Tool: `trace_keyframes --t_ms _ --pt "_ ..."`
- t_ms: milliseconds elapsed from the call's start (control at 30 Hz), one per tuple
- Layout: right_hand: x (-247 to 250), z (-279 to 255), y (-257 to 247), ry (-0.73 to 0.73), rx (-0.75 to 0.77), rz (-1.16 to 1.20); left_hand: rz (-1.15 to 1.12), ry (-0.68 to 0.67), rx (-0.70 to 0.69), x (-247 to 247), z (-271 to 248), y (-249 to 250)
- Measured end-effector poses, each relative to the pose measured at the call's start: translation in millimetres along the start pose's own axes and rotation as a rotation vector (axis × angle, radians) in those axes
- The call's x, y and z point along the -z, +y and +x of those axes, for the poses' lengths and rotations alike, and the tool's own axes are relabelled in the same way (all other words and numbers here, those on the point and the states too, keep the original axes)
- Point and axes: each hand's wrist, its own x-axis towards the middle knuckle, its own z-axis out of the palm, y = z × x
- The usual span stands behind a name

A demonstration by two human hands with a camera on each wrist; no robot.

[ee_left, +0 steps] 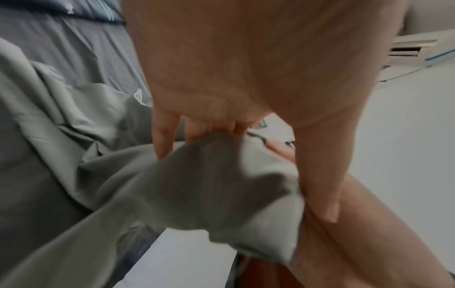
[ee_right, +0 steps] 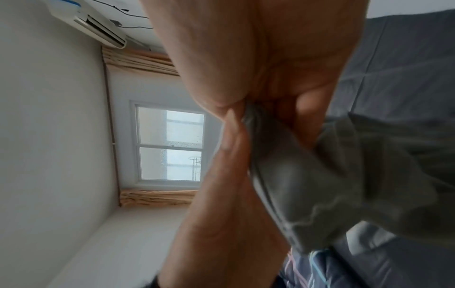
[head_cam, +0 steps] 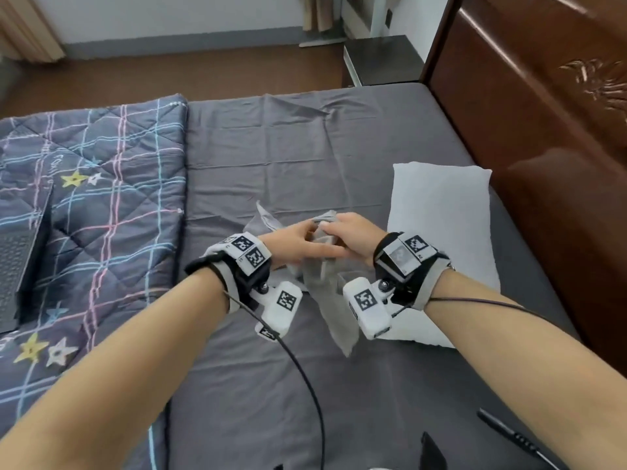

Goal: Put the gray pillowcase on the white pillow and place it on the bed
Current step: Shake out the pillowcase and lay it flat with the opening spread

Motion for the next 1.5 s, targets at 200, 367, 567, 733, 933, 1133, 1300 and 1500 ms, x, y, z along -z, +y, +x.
trace_keyframes --t_ms 200,367,567,733,933,1133,1300,1500 --pt "-25 -16 -7 -0.186 -0.034 0.193 -0.247 0.312 -0.045 11 -18 -32" --pt "-26 -24 26 -0.054 0.084 -0.095 -0.788 0.516 0.072 31 -42 -44" --pt "-71 -16 53 0.056 0.032 -0.074 -0.816 0.447 -0.012 41 -60 -34" --pt "-70 0 44 0.258 0.109 -0.256 -0.684 0.417 -0.136 50 -77 -31" --pt "-60 5 52 0.332 0.020 0.169 -0.505 0.623 0.002 74 -84 -55" --pt "-59 0 26 0.114 0.132 0.102 0.187 0.728 0.467 78 -75 -99" --pt "-61 -4 18 -0.047 0.203 -0.027 0.247 0.481 0.106 51 -62 -100" --pt "-63 -10 1 -0.064 0.258 -0.067 0.386 0.618 0.103 31 -26 -102"
